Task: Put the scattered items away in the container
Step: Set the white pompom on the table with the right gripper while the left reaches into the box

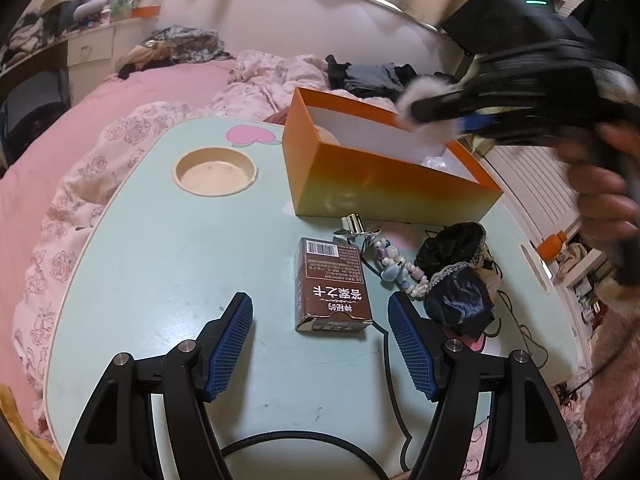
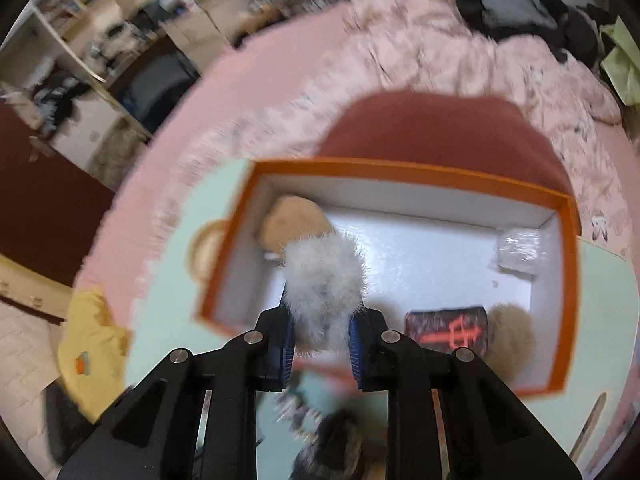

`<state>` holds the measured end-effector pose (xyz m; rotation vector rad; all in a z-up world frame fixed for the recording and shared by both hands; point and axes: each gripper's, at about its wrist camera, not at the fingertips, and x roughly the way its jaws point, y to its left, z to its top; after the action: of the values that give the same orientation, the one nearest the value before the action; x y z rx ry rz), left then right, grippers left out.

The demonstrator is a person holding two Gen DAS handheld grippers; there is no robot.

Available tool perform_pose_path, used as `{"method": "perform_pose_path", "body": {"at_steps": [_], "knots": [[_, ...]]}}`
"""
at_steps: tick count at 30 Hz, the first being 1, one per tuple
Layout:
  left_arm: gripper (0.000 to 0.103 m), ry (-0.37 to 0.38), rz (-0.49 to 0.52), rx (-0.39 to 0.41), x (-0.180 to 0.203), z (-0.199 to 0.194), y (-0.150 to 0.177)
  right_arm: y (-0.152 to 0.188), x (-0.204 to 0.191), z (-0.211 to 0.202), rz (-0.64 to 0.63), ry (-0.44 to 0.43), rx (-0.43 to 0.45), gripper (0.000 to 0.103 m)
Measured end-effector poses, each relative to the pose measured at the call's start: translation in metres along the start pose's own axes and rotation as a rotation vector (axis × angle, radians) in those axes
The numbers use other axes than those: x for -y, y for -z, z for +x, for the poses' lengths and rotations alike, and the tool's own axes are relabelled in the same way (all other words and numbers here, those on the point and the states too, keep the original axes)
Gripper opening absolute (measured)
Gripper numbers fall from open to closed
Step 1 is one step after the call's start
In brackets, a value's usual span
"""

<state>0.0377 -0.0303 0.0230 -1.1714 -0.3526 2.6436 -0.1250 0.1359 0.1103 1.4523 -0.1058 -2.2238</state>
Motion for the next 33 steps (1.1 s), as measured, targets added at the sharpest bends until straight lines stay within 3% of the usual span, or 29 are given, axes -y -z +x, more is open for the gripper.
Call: {"method": "perform_pose_path", "body": {"at_steps": [5,10,14,18,20,23,24,25,26,30,33], "knots": [[0.07,-0.009,-0.021,0.0,-0.006,-0.001,-0.005,0.048,-0.026,-0.037,-0.066,-0.097,0.04,0.024],[0.07,-0.011,-0.056,0.047,-0.014,-0.017,-0.021,0.096,-0.033,-0.008,-0.07,-0.105,0.015,0.024],[0.07,-0.035,-0.021,0.067,-0.007,-0.027,-0.049,0.128,-0.033,0.014,-0.062,-0.099,0.025,0.026],[0.07,-0.03,0.055,-0.067,0.01,-0.009,-0.088,0.136,-0.021,0.025,-0.027,-0.116,0.042,0.027],[0.069,-0.043,0.092,-0.106,0.02,0.002,-0.108,0.137,-0.015,0.016,0.007,-0.143,0.095,0.03],[0.059,-0.094,0.166,-0.11,0.039,0.015,-0.136,0.143,-0.008,-0.006,0.051,-0.166,0.21,0.053],[0.053,-0.102,0.182,-0.115,0.044,0.02,-0.143,0.144,-0.007,-0.013,0.058,-0.168,0.249,0.066],[0.049,-0.109,0.205,-0.122,0.05,0.028,-0.151,0.147,-0.006,-0.021,0.06,-0.173,0.285,0.07],[0.044,-0.121,0.226,-0.13,0.054,0.036,-0.158,0.148,-0.006,-0.026,0.058,-0.179,0.303,0.07],[0.042,-0.25,0.323,-0.199,0.069,0.08,-0.179,0.149,-0.001,-0.031,0.075,-0.215,0.288,0.07],[0.036,-0.265,0.337,-0.267,0.072,0.103,-0.182,0.153,0.006,-0.029,0.1,-0.228,0.282,0.07]]}}
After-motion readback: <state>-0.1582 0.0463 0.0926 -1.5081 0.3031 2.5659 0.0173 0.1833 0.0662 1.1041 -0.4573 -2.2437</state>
